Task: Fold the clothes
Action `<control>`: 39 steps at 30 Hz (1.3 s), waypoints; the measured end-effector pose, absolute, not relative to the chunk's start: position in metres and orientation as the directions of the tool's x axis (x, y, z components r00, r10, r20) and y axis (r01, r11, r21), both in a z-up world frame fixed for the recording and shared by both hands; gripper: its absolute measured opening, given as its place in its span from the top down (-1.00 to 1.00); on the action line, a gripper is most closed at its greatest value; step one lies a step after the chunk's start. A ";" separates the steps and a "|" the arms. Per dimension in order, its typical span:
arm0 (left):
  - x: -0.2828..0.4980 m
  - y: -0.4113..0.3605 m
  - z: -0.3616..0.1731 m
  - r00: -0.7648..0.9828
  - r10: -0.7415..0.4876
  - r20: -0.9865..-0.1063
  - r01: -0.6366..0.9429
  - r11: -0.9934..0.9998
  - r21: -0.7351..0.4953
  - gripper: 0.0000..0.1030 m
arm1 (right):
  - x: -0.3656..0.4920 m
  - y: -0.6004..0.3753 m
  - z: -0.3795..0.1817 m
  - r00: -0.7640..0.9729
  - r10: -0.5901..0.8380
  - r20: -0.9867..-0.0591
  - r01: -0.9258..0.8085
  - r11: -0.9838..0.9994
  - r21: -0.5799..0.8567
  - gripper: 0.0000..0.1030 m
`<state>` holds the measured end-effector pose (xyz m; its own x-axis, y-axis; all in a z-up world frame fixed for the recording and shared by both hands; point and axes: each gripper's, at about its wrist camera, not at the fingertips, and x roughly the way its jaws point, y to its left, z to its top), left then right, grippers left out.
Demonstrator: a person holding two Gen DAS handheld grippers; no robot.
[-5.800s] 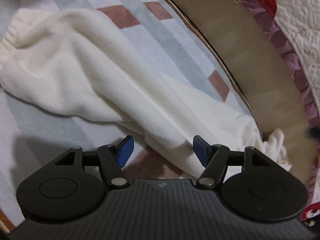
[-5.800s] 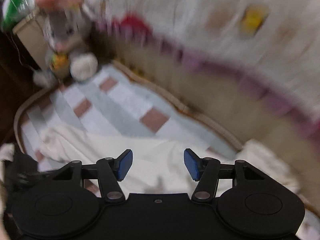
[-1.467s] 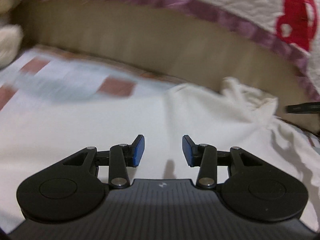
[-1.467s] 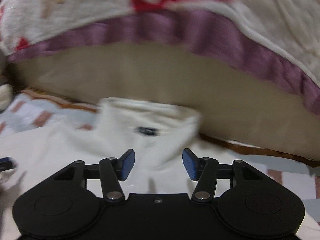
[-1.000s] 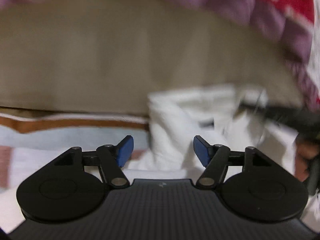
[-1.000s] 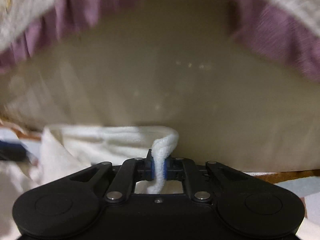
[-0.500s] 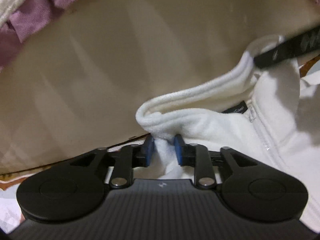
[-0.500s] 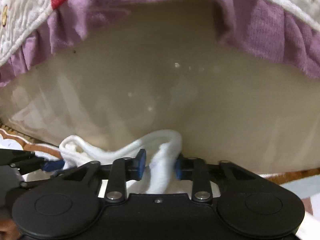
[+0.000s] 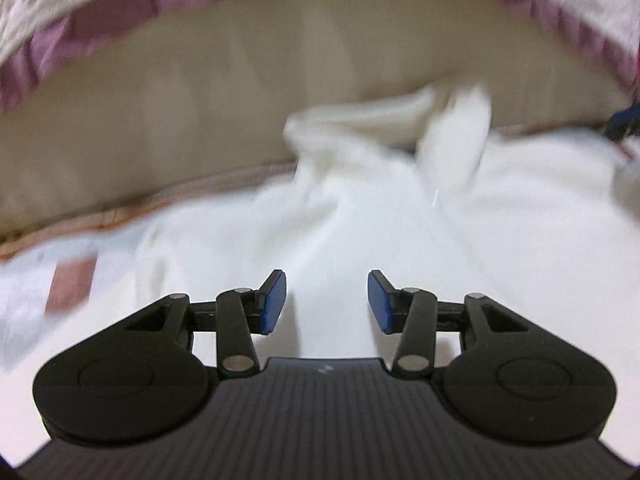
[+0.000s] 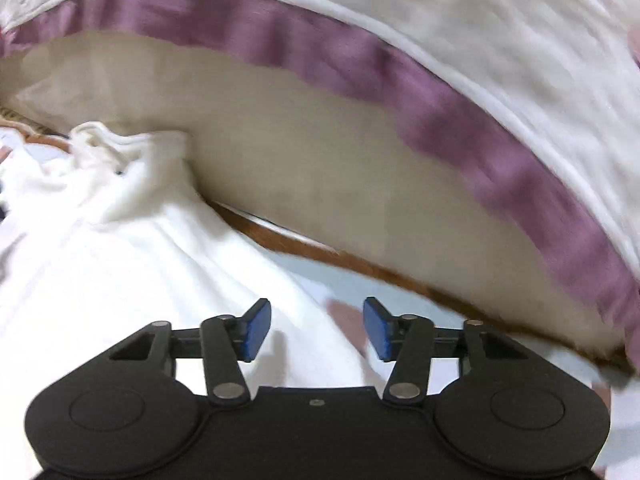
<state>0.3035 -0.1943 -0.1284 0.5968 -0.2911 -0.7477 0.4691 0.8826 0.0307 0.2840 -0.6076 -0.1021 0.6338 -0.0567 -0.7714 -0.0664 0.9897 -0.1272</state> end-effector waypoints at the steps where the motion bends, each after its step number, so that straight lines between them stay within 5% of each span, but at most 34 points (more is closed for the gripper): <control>1: 0.301 -0.187 -0.134 0.587 -0.292 -0.755 0.458 0.889 0.012 0.14 | 0.285 -0.610 -0.107 0.631 -0.052 -0.774 -0.049 0.993 -0.107 0.26; 3: 0.300 -0.177 -0.142 0.575 -0.298 -0.762 0.437 0.899 -0.023 0.14 | 0.290 -0.616 -0.119 0.622 -0.042 -0.782 -0.028 0.997 -0.077 0.41; 7: 0.291 -0.169 -0.149 0.576 -0.315 -0.754 0.443 0.896 -0.036 0.14 | 0.290 -0.612 -0.139 0.617 0.040 -0.786 -0.091 0.996 -0.020 0.39; 11: 0.298 -0.169 -0.151 0.579 -0.304 -0.756 0.432 0.902 -0.032 0.14 | 0.294 -0.570 -0.169 0.634 -0.038 -0.773 -0.139 0.977 -0.162 -0.22; 13: 0.294 -0.165 -0.148 0.586 -0.304 -0.751 0.424 0.905 -0.036 0.13 | 0.289 -0.563 -0.175 0.679 -0.058 -0.732 -0.107 0.978 -0.177 -0.21; 19: 0.286 -0.155 -0.152 0.610 -0.328 -0.721 0.402 0.913 -0.074 0.13 | 0.268 -0.567 -0.182 0.732 -0.012 -0.681 -0.038 0.998 -0.059 -0.04; 21: 0.283 -0.155 -0.153 0.622 -0.328 -0.711 0.406 0.912 -0.066 0.13 | 0.267 -0.567 -0.185 0.741 -0.004 -0.671 -0.030 0.999 -0.039 0.17; 22: 0.282 -0.157 -0.153 0.624 -0.324 -0.711 0.413 0.909 -0.052 0.13 | 0.268 -0.562 -0.184 0.740 -0.013 -0.672 -0.049 0.996 -0.073 0.59; 23: 0.281 -0.157 -0.152 0.623 -0.321 -0.713 0.417 0.908 -0.044 0.13 | 0.270 -0.555 -0.184 0.738 -0.026 -0.674 -0.072 0.991 -0.117 0.71; 31: 0.281 -0.147 -0.152 0.619 -0.341 -0.707 0.395 0.914 -0.094 0.13 | 0.284 -0.585 -0.134 0.764 -0.110 -0.635 0.072 0.994 -0.086 0.82; 39: 0.267 -0.135 -0.139 0.627 -0.274 -0.729 0.326 0.942 -0.074 0.12 | 0.334 -0.592 -0.165 0.648 -0.210 -0.732 0.175 0.977 -0.125 0.79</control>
